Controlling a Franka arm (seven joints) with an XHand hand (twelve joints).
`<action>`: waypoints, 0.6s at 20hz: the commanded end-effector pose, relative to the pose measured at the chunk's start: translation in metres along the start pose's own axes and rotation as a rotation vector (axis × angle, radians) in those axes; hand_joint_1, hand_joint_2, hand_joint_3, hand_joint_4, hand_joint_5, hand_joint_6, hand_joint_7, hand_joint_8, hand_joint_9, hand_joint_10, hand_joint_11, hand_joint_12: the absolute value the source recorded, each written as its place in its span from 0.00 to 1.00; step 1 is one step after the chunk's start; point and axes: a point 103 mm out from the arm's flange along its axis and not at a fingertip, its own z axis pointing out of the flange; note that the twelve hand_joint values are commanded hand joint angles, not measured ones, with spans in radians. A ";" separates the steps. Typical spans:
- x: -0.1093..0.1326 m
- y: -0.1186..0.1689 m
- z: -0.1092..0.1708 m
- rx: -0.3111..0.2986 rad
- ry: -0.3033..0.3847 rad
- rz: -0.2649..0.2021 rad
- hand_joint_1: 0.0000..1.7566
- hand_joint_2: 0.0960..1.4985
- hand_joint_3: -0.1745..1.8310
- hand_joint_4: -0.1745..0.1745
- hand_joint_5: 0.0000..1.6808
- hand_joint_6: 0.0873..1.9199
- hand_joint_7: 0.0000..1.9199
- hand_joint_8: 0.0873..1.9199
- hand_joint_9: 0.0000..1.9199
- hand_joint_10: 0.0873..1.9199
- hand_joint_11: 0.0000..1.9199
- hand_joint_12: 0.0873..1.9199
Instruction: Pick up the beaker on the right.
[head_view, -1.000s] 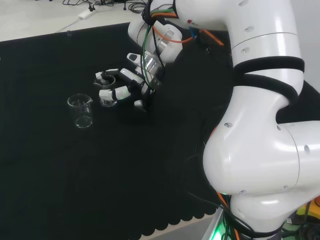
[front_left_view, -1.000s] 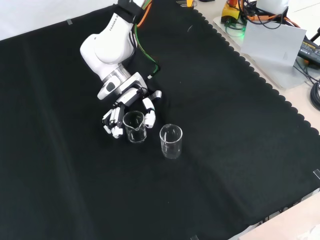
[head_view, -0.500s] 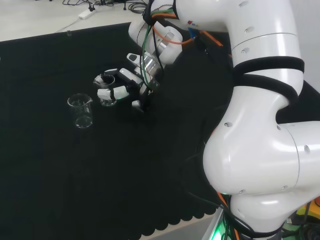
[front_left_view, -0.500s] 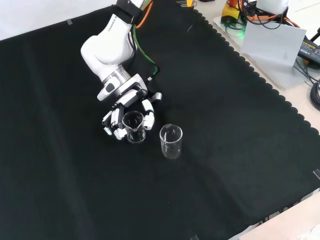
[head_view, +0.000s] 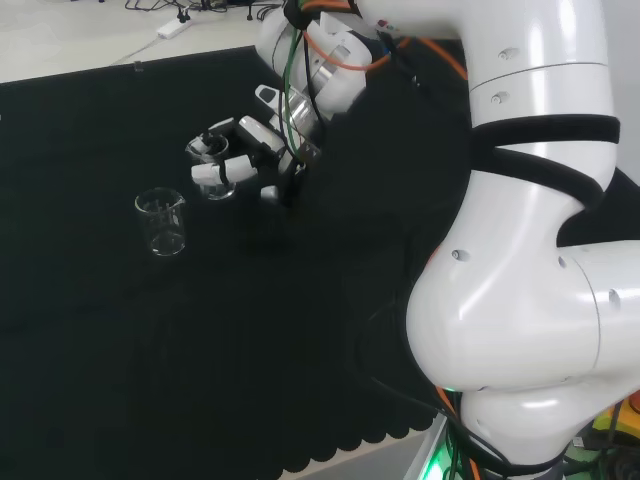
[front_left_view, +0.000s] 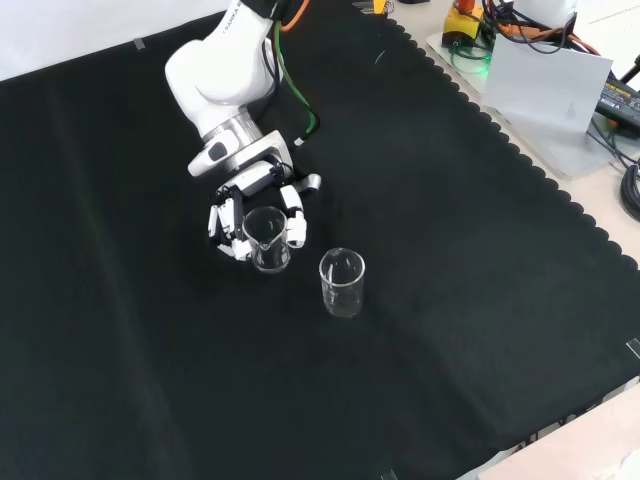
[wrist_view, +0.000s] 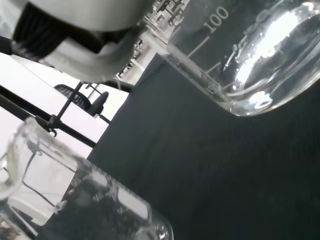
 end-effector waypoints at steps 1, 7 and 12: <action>0.018 -0.002 -0.033 0.036 -0.191 -0.025 0.66 0.41 0.35 0.98 0.88 0.08 0.87 0.00 0.79 0.03 0.51 0.49; 0.028 -0.025 -0.046 0.089 -0.241 -0.016 0.66 0.39 0.36 1.00 0.90 0.05 0.91 0.00 0.87 0.00 0.62 0.43; 0.045 -0.042 -0.055 0.105 -0.257 -0.014 0.66 0.38 0.37 1.00 0.90 0.04 0.92 0.00 0.87 0.00 0.64 0.41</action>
